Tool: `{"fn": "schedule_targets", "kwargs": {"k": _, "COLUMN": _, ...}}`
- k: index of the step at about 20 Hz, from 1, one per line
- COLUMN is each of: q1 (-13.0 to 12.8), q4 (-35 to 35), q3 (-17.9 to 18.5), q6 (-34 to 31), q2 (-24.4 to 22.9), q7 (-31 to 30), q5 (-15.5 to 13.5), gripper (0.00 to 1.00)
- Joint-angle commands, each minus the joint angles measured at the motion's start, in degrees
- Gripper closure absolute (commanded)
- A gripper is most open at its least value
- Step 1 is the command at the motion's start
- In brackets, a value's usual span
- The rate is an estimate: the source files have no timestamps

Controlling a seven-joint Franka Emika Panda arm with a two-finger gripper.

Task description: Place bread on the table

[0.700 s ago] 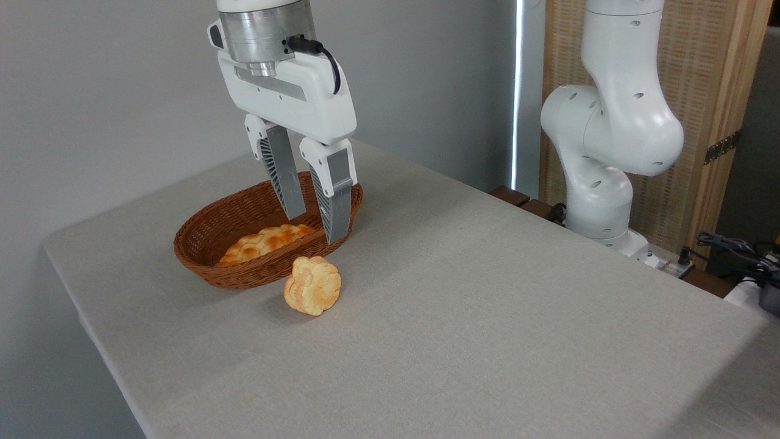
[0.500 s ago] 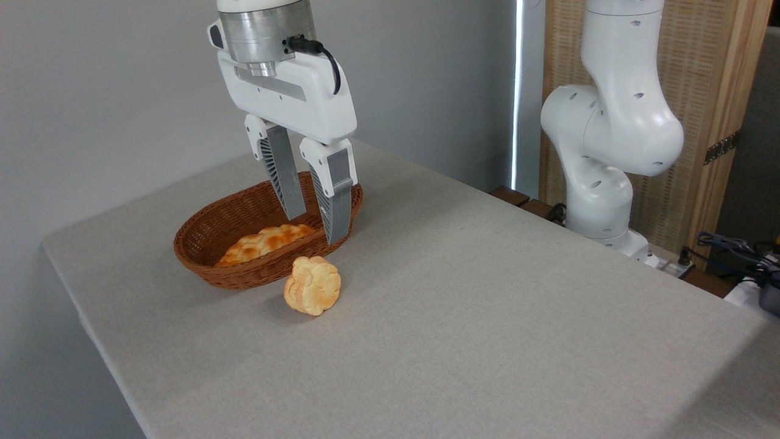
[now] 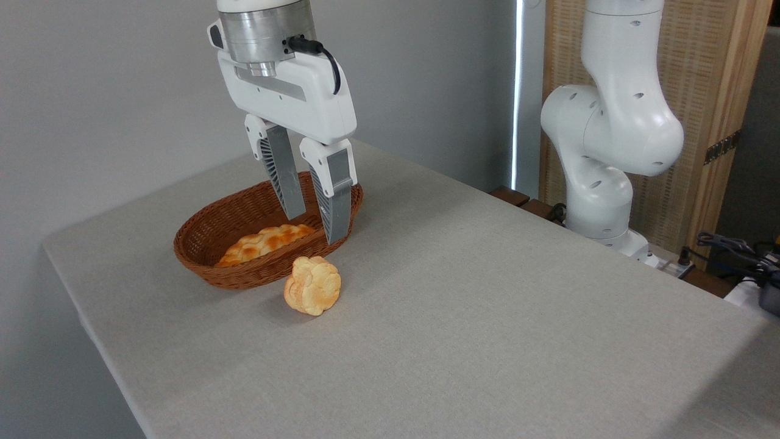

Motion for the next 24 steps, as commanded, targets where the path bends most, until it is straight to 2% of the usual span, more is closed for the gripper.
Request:
{"fn": "schedule_targets", "kwargs": {"k": 1, "q1": 0.1, "q4": 1.1, "q3": -0.7, "q6": -0.9, "q2": 0.4, "q7": -0.5, "q5": -3.3, "gripper": 0.00}}
{"fn": "schedule_targets", "kwargs": {"k": 2, "q1": -0.2, "q4": 1.1, "q3": -1.0, "q6": -0.9, "q2": 0.4, "q7": -0.5, "q5": -3.6, "gripper": 0.00}}
{"fn": "schedule_targets", "kwargs": {"k": 4, "q1": -0.3, "q4": 1.0, "q3": -3.7, "q6": -0.9, "q2": 0.5, "q7": -0.8, "q5": -3.7, "gripper": 0.00}}
{"fn": "schedule_targets", "kwargs": {"k": 5, "q1": -1.3, "q4": 1.0, "q3": -4.1, "q6": -0.8, "q2": 0.9, "q7": -1.0, "q5": -3.7, "gripper": 0.00}}
{"fn": "schedule_targets", "kwargs": {"k": 6, "q1": -3.5, "q4": 1.0, "q3": -4.2, "q6": -0.7, "q2": 1.8, "q7": -2.5, "q5": -3.6, "gripper": 0.00}}
{"fn": "schedule_targets", "kwargs": {"k": 8, "q1": -6.0, "q4": 0.9, "q3": -4.3, "q6": 3.2, "q2": 2.7, "q7": -9.6, "q5": -3.7, "gripper": 0.00}}
{"fn": "schedule_targets", "kwargs": {"k": 10, "q1": -8.1, "q4": 0.7, "q3": -6.0, "q6": 6.8, "q2": 3.9, "q7": -15.3, "q5": -3.7, "gripper": 0.00}}
{"fn": "schedule_targets", "kwargs": {"k": 11, "q1": -8.2, "q4": 0.7, "q3": -7.0, "q6": 8.0, "q2": 4.7, "q7": -16.1, "q5": -4.1, "gripper": 0.00}}
{"fn": "schedule_targets", "kwargs": {"k": 13, "q1": -8.3, "q4": 0.2, "q3": -9.4, "q6": 9.1, "q2": 5.5, "q7": -16.7, "q5": -7.1, "gripper": 0.00}}
{"fn": "schedule_targets", "kwargs": {"k": 17, "q1": -9.2, "q4": -1.4, "q3": -10.7, "q6": 11.6, "q2": 6.8, "q7": -17.7, "q5": -11.0, "gripper": 0.00}}
{"fn": "schedule_targets", "kwargs": {"k": 22, "q1": -10.3, "q4": -7.0, "q3": -12.1, "q6": 16.2, "q2": 7.0, "q7": -17.9, "q5": -10.8, "gripper": 0.00}}
{"fn": "schedule_targets", "kwargs": {"k": 24, "q1": -11.1, "q4": -10.6, "q3": -12.1, "q6": 20.7, "q2": 7.0, "q7": -17.8, "q5": -10.7, "gripper": 0.00}}
